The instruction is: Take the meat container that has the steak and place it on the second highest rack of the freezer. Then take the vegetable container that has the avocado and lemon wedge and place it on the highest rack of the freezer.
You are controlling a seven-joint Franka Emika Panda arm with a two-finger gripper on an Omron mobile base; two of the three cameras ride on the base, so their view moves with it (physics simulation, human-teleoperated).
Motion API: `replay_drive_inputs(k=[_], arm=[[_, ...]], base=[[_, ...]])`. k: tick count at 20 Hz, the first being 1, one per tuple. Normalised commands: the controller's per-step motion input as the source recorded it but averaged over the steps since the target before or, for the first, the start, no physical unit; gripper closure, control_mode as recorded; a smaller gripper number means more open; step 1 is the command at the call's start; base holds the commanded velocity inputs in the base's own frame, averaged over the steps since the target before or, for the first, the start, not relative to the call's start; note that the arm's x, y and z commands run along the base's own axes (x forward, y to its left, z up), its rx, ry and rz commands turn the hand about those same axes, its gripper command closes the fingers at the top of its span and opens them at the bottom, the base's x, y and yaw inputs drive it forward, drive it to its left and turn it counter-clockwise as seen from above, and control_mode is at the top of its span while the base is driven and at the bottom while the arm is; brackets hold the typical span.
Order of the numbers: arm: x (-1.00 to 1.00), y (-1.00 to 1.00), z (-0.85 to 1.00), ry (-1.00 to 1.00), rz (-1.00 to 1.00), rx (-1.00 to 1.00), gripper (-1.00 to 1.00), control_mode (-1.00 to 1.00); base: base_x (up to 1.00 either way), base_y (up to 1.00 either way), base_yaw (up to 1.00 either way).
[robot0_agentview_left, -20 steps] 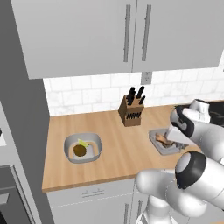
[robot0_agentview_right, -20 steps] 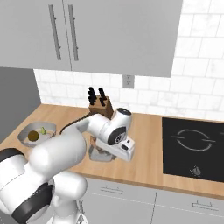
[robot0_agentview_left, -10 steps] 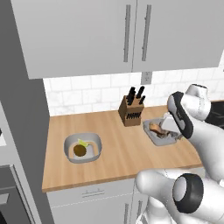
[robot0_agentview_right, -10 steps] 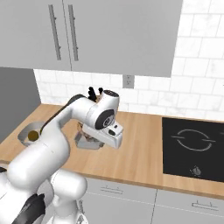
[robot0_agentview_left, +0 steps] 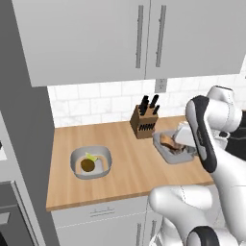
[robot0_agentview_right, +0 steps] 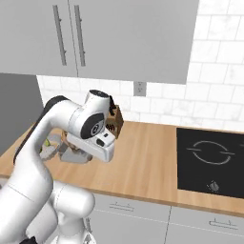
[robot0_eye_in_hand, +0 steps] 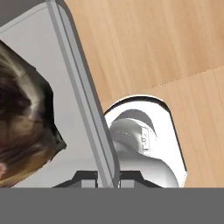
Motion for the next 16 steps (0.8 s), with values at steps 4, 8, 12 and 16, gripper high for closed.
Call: replay_drive_inputs(k=[4,8,12,16], arm=[[-0.93,0.29,0.38,-0.03,0.0,0.0,1.0,-1.0],[-0.86,0.13,0.21,-0.05,0.0,0.0,1.0,-1.0],[-0.25,0.05,0.22,-0.08,0.0,0.0,1.0,-1.0],[0.0,0.0,0.0,0.0,0.0,0.0,1.0,-1.0]], base=[[0.0,0.0,0.0],[0.0,0.0,0.0],[0.0,0.0,0.0],[0.0,0.0,0.0]])
